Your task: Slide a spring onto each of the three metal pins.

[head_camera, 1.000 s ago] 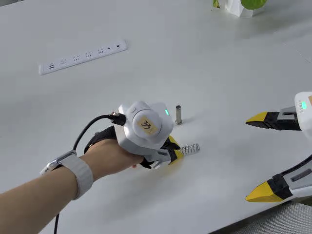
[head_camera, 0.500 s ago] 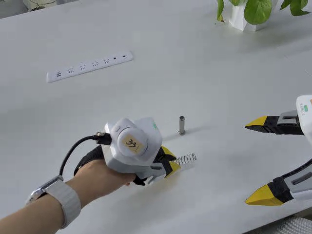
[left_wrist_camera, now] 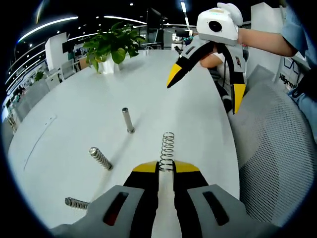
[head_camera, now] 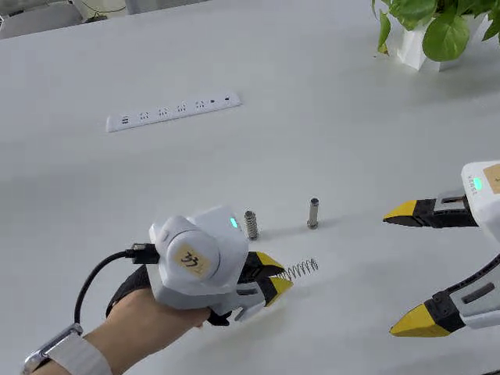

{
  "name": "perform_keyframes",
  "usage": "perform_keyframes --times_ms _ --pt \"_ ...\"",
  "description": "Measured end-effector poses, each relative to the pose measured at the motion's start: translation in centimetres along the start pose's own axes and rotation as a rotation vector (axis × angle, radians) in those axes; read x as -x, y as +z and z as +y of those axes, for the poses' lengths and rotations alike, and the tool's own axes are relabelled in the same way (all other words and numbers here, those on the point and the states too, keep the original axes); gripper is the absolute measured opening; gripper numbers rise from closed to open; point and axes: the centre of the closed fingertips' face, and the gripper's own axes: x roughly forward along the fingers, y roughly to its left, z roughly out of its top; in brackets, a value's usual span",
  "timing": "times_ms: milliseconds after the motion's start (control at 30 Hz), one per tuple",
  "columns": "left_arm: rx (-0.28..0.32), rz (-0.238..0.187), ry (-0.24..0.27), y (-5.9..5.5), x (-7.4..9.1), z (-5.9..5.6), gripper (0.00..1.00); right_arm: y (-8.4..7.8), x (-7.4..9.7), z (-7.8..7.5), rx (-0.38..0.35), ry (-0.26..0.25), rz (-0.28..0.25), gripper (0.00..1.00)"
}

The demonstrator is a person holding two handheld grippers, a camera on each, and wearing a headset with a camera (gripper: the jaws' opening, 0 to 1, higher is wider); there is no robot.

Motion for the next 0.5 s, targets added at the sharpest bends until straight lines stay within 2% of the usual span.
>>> perform_keyframes --times_ms 300,367,500 --pt "0.061 -0.047 0.059 -0.9 2.4 -0.2 0.07 2.0 -1.7 0.6 0.055 0.074 0.009 0.76" --pt "0.066 -0.052 0.065 -1.1 2.8 -0.4 0.07 2.3 -2.0 0.0 0.068 0.085 0.002 0.76" --pt "0.079 -0.071 0.069 -1.2 3.5 -0.8 0.07 3.6 -3.1 1.1 0.094 0.119 -0.008 0.75"
